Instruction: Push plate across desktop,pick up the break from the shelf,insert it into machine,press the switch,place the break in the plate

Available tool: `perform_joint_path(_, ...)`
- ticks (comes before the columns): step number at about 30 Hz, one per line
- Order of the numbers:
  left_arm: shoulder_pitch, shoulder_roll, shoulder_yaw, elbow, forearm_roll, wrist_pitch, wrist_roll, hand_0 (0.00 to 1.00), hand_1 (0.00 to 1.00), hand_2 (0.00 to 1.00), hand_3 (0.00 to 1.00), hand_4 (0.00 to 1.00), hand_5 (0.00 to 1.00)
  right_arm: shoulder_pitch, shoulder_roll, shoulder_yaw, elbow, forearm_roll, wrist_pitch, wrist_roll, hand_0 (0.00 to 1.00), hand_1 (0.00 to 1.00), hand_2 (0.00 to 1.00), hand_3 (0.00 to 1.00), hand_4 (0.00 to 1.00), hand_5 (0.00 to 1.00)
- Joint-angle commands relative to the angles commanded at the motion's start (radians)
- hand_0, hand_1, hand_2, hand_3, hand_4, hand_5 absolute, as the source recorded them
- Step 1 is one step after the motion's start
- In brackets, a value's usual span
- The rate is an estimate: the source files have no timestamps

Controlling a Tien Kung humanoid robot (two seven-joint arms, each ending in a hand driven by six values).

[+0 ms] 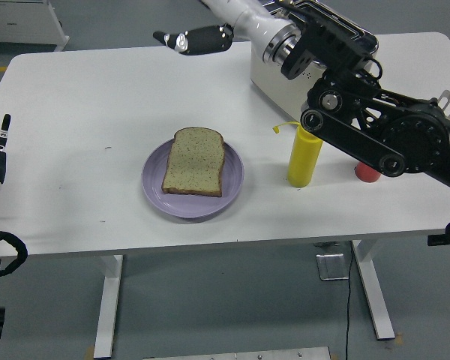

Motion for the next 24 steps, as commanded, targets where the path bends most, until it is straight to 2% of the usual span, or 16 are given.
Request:
perform_joint_path(1,0.001,0.0,0.0,0.0,0.0,0.0,0.0,0.856,0.911,0.905,0.789,0.656,0.998,-0.004,-0.008,0.024,0.015,0.018,-0.015,0.014,0.921,0.888,0.895,0.91,0.635,0.334)
perform_joint_path(4,0.003,0.001,-0.002,-0.002,0.0,0.0,0.0,0.856,0.911,0.905,0.789,0.656,0.998,-0.019,-0.036,0.101,0.051,0.089,-0.051,0.059,0.921,0.888,0.895,0.91,0.635,0.334)
perform_joint_path(6,0.004,0.002,-0.005,-0.003,0.001,0.0,0.0,0.856,0.911,0.905,0.789,0.656,0.998,-0.041,-0.063,0.155,0.062,0.151,-0.051,0.088,0.921,0.888,0.895,0.91,0.635,0.334)
perform_joint_path(7,0.005,0.002,-0.007,-0.004,0.001,0.0,0.0,0.857,0.91,0.906,0.789,0.655,0.998,-0.053,-0.077,0.179,0.064,0.181,-0.043,0.098,0.905,0.871,0.877,0.888,0.613,0.368)
perform_joint_path(10,0.007,0.003,-0.012,-0.007,0.001,0.0,0.0,0.857,0.91,0.906,0.789,0.655,0.998,-0.09,-0.113,0.25,0.06,0.277,-0.01,0.112,0.905,0.871,0.877,0.888,0.613,0.368)
perform_joint_path(12,0.008,0.003,-0.017,-0.009,0.001,0.0,0.0,0.857,0.91,0.906,0.789,0.655,0.998,-0.133,-0.151,0.313,0.049,0.359,0.028,0.11,0.905,0.871,0.877,0.888,0.613,0.368)
perform_joint_path(13,0.008,0.003,-0.018,-0.01,0.002,0.0,0.0,0.856,0.911,0.905,0.79,0.656,0.998,-0.151,-0.163,0.339,0.045,0.395,0.041,0.108,0.896,0.862,0.871,0.877,0.588,0.415)
perform_joint_path(18,0.011,0.002,-0.025,-0.014,0.002,0.0,0.0,0.856,0.911,0.905,0.79,0.656,0.998,-0.249,-0.22,0.47,0.022,0.572,0.103,0.078,0.896,0.862,0.871,0.877,0.588,0.415)
perform_joint_path(19,0.011,0.002,-0.027,-0.015,0.002,0.0,0.0,0.85,0.912,0.905,0.792,0.656,0.998,-0.27,-0.228,0.497,0.018,0.609,0.113,0.069,0.889,0.852,0.85,0.845,0.543,0.462)
perform_joint_path(20,0.013,0.002,-0.029,-0.016,0.002,0.0,0.0,0.85,0.912,0.905,0.792,0.656,0.998,-0.294,-0.24,0.526,0.012,0.649,0.125,0.058,0.889,0.852,0.85,0.845,0.543,0.462)
perform_joint_path(24,0.016,0.001,-0.033,-0.02,0.002,0.0,0.0,0.85,0.912,0.905,0.792,0.656,0.998,-0.381,-0.275,0.621,-0.002,0.786,0.155,0.033,0.889,0.852,0.85,0.845,0.543,0.462)
